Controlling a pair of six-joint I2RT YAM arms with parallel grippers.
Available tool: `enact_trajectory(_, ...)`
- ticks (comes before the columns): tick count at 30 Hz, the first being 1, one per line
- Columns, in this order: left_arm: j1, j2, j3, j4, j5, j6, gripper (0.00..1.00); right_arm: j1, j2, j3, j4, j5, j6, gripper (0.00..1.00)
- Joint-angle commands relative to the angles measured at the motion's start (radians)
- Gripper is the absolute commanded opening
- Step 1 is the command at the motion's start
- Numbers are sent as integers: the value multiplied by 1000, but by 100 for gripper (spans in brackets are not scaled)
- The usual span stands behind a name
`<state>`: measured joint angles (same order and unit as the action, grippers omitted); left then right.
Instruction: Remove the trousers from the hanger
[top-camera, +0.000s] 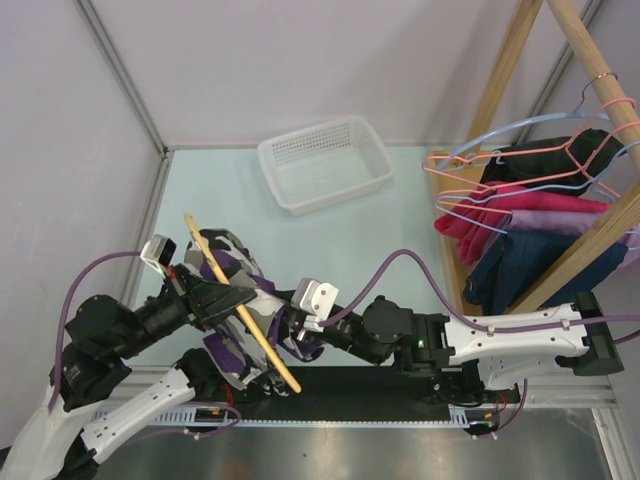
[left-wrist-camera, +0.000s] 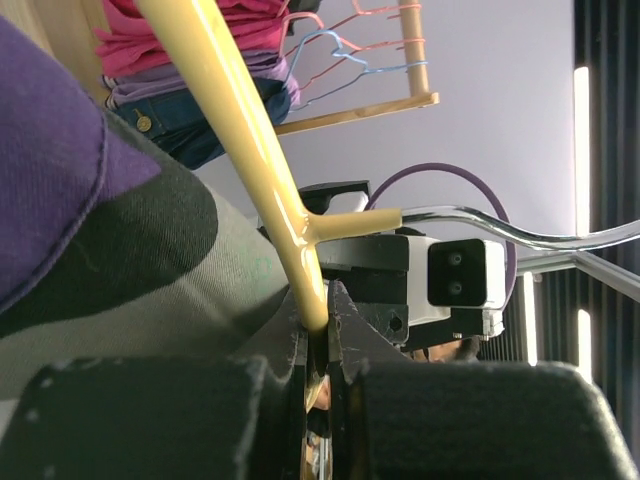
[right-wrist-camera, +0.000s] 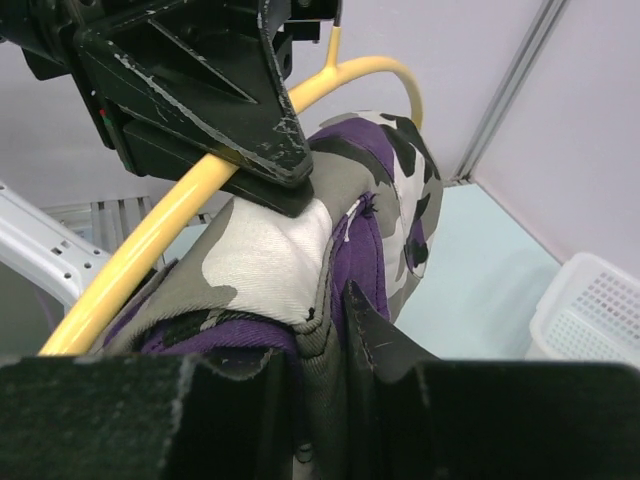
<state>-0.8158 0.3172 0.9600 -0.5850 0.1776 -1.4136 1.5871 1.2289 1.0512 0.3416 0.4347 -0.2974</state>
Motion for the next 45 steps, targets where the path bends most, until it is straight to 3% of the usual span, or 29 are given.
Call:
enact_trajectory(1, -2, -65, -20, -38, -15, 42, 0, 17, -28, 159, 211, -7, -57, 0)
enact_trajectory(14, -2, -196, -70, -133, -125, 73, 0, 39, -52, 219, 260, 85, -118, 0)
enact_trajectory(24, -2, -202, -43, -231, -173, 120, 0, 43, -68, 259, 326, 131, -163, 0)
enact_trajectory(45, -2, -193, 0, -395, -317, 229, 0, -76, -45, 449, 209, 234, -400, 0)
